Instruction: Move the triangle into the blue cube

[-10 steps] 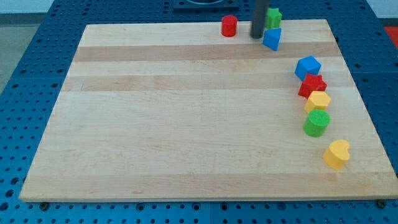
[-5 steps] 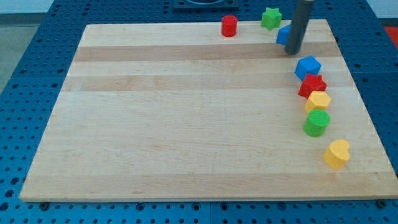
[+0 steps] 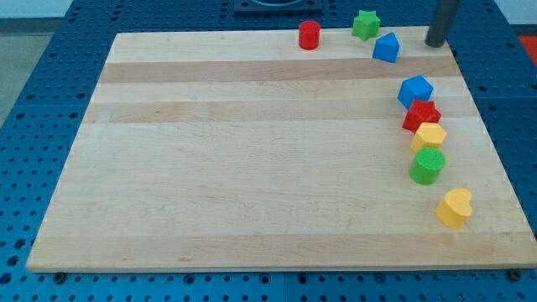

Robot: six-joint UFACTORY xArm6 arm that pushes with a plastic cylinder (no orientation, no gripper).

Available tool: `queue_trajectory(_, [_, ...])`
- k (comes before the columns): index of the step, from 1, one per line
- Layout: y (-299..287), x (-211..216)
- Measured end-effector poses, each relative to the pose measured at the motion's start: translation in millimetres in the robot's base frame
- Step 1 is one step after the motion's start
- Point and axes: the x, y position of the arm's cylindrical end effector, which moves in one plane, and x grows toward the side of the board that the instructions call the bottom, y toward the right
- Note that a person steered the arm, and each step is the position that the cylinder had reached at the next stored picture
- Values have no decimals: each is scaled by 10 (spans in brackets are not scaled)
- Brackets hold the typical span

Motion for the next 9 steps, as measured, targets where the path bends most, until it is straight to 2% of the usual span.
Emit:
queue_trajectory(1, [-678,-13])
queue_trajectory(2, [-1191,498])
queue_trajectory(3, [-1294,842])
queue_trajectory(5, [-1182,549])
queue_trajectory(7, [-803,1056])
queue_trajectory(8, [-808,870])
queue_trajectory(9, [-1151,659])
